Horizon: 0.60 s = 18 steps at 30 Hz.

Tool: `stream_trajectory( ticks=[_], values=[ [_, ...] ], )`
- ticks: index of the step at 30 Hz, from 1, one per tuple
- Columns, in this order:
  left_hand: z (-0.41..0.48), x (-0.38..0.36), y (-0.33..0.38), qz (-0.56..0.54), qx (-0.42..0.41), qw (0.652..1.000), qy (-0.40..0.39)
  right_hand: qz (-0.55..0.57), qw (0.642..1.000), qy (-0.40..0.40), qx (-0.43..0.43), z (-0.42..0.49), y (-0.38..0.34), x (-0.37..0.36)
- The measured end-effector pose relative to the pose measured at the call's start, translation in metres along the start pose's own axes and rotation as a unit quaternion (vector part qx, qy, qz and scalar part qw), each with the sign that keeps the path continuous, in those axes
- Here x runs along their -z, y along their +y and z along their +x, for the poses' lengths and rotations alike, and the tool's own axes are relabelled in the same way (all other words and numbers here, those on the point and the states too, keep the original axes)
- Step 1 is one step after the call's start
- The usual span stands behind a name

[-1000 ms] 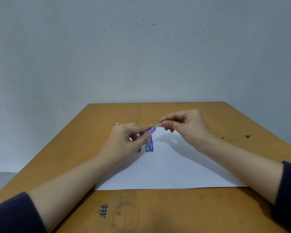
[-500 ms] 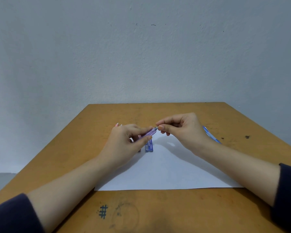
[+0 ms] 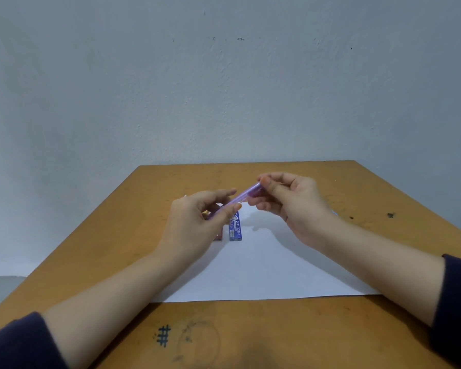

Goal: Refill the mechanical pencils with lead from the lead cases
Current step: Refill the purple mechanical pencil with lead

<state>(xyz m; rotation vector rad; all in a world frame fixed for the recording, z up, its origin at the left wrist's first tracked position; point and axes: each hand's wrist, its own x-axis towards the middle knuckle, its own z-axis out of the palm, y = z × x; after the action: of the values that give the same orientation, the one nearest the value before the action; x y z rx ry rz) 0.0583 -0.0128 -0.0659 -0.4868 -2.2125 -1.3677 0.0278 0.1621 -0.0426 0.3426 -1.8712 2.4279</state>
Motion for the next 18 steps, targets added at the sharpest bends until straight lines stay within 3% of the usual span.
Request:
stream_trajectory(
  ticks=[4,11,18],
  values=[
    [-0.001,0.002,0.001,0.018,0.024,0.999,-0.01,0.125,0.99,0.052,-0.042,0.009,-0.008,0.009],
    [-0.006,-0.008,0.01,-0.045,0.101,0.993,-0.043,0.254,0.958,0.003,-0.137,0.011,-0.011,0.0],
    [-0.01,-0.014,0.021,-0.13,0.153,0.977,-0.073,0.311,0.939,-0.001,-0.149,0.012,-0.018,-0.009]
  ],
)
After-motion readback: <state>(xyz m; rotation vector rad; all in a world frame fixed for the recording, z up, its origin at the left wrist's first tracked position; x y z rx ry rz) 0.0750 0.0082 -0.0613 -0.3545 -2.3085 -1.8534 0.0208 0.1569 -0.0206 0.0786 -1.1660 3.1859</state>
